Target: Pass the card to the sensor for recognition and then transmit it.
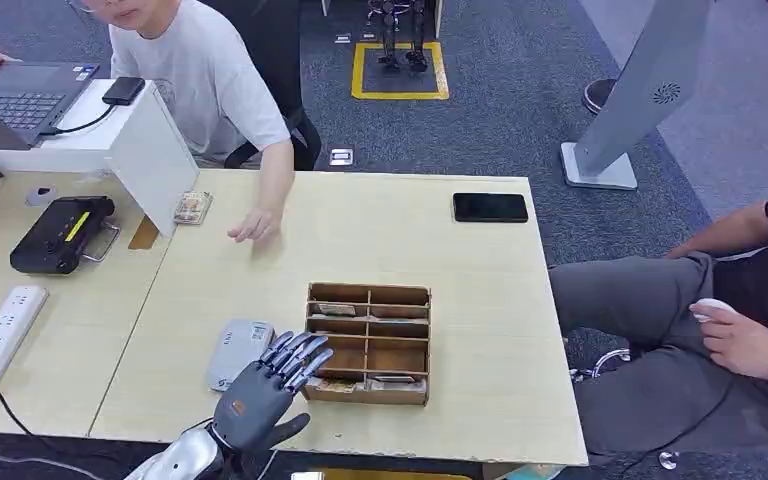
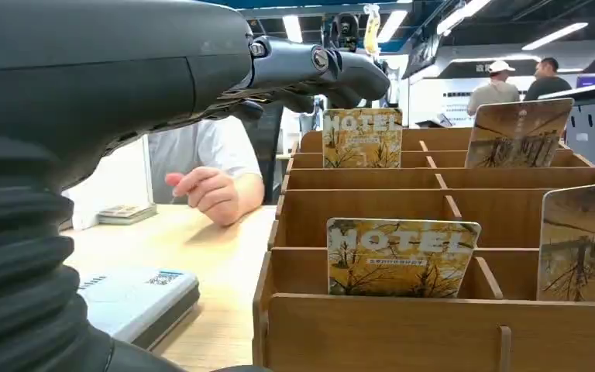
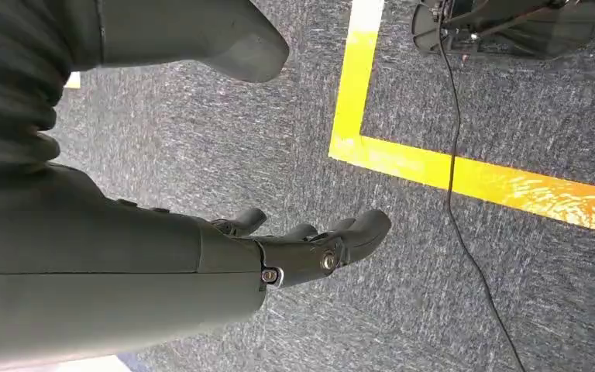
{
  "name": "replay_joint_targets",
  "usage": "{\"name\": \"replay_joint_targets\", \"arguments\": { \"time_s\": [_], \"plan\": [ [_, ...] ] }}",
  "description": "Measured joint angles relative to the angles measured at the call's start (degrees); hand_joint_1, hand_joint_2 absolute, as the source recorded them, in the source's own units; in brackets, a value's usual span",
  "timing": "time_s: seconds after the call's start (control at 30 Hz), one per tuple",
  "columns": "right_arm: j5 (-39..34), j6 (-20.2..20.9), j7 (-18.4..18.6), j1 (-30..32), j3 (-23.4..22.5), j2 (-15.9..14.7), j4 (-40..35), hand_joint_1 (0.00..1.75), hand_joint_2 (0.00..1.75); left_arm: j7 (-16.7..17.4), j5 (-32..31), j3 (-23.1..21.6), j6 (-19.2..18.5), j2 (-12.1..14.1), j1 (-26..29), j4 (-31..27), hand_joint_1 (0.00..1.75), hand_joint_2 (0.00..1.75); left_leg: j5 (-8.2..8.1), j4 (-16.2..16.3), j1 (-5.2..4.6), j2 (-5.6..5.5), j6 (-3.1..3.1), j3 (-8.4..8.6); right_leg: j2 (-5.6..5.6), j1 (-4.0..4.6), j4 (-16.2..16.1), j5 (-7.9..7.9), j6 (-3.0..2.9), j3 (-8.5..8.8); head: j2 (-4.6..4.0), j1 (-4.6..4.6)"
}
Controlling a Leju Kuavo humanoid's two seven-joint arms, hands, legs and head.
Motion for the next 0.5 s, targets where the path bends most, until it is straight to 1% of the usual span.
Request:
{"name": "replay_joint_targets", "arguments": {
  "time_s": [0.5],
  "plan": [
    [0.2,-0.1,0.2,0.0,0.0,0.0,0.0,0.0,1.75,-0.8,1.0,-1.0,-1.3,-0.5,0.0,-0.1,0.0,1.75,0.0,0.0,0.0,0.0,0.0,0.0,0.0,0.0,0.0,0.0,0.0,0.0,0.0,0.0]
  ]
}}
